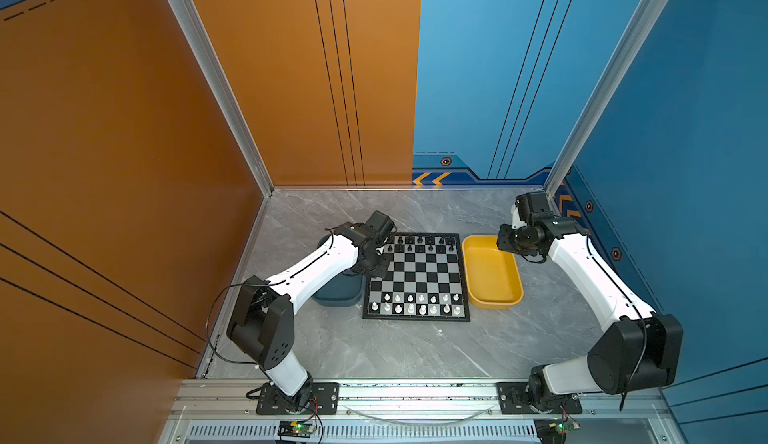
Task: Set up the chess pieces on the board
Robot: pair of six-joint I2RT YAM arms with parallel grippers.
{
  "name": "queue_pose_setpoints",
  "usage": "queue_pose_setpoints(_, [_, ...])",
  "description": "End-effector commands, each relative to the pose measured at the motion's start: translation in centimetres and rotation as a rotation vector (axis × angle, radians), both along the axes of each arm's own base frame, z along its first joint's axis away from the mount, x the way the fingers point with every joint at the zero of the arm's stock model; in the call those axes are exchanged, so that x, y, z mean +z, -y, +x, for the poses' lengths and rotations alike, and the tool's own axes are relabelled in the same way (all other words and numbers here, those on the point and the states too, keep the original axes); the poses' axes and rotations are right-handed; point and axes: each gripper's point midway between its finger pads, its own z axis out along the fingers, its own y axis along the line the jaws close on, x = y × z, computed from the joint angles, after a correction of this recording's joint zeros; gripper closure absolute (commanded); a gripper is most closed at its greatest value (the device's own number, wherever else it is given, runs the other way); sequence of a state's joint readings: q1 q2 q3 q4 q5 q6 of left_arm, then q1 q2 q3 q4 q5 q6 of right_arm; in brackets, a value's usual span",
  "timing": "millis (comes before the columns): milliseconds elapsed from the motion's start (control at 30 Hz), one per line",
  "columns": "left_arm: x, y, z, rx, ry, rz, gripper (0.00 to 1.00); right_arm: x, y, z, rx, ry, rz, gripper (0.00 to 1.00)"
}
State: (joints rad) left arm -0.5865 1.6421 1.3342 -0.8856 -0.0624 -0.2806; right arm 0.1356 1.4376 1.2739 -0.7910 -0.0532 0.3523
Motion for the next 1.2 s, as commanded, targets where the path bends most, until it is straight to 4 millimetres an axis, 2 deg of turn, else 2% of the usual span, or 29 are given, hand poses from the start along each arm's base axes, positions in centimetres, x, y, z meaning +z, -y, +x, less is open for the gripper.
queue_pose_setpoints(0, [-0.7, -0.2, -1.5, -0.012, -0.043, 0.022, 1.0, 0.4, -0.6, -0.2, 0.0, 0.023, 0.02, 0.64])
queue_pose_setpoints(567, [-5.5, -0.5, -3.7, -0.008, -0.171, 0.106, 0.99, -0.2, -1.6, -0.4, 0.012, 0.026, 0.032, 0.64])
queue_pose_setpoints(1167, [-6.9, -0.4, -4.9, -0.01, -0.216, 0.125, 0.99, -0.4, -1.4, -1.1, 0.008, 0.026, 0.029, 0.64])
